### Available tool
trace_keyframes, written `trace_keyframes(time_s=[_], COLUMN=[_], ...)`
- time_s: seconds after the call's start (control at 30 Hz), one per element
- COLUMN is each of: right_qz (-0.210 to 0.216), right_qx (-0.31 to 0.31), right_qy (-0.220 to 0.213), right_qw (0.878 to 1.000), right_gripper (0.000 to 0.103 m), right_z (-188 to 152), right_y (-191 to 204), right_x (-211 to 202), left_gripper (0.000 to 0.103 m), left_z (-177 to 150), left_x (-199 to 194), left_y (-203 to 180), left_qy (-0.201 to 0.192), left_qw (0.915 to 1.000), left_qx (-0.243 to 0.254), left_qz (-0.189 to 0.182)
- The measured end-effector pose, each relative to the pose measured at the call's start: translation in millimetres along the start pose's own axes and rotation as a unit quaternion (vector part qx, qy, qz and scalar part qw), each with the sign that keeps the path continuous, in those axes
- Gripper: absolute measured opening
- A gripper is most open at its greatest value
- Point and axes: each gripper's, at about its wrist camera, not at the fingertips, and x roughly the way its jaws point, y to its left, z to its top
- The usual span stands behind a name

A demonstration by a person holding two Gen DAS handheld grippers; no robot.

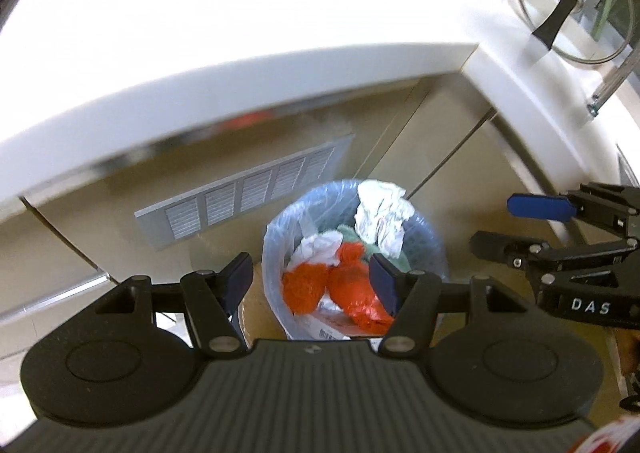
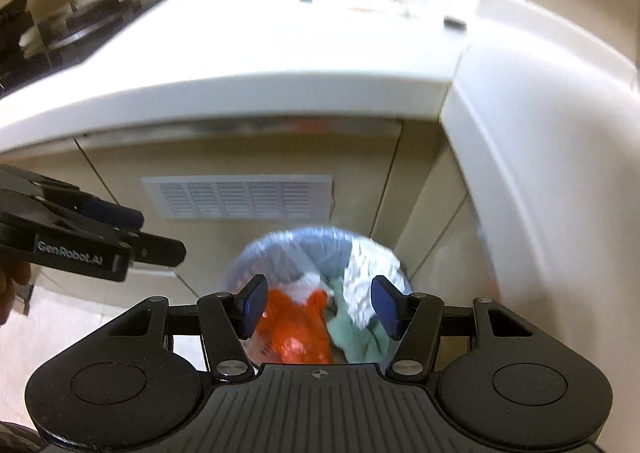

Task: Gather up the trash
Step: 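Move both open grippers back up toward the water bottle and toothbrush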

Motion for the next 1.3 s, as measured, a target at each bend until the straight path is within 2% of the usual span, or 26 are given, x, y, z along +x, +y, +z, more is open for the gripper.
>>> trace_keyframes(time_s=[0.2,0.43,0.63,0.77,1.03,1.17,1.3], right_qz=[-0.004,-0.008,-0.005,0.002,0.037,0.045,0.050], right_qx=[0.003,0.025,0.017,0.009,0.005,-0.006,0.005], right_qy=[-0.056,-0.107,-0.133,-0.145,-0.148,-0.144,-0.138], right_qw=[0.998,0.994,0.991,0.989,0.988,0.989,0.989], right_gripper=[0.058,0.057,0.058,0.057,0.057,0.057,0.057], right_z=[20.3,47.0,70.8,86.2,113.5,130.3,150.7], right_y=[-0.4,-17.4,-42.0,-59.8,-89.2,-91.3,-88.2], right_x=[-30.8,-50.3,-54.5,-50.0,-26.8,-8.1,10.5], left_gripper=[0.061,0.061,0.061,0.061,0.061,0.068,0.070], left_z=[11.8,35.1,67.4,87.0,123.5,152.0,186.9], left_x=[-29.7,-57.3,-75.0,-77.0,-72.7,-68.2,-52.9], left_y=[-9.6,-21.0,-24.5,-21.5,-11.3,-2.4,15.5], left_qy=[-0.033,-0.079,-0.120,-0.136,-0.139,-0.136,-0.119], left_qw=[0.9990,0.9958,0.9919,0.9898,0.9871,0.9842,0.9819], left_qx=[0.027,0.044,0.041,0.036,0.043,0.078,0.121], left_qz=[-0.013,-0.011,-0.001,0.020,0.066,0.083,0.085])
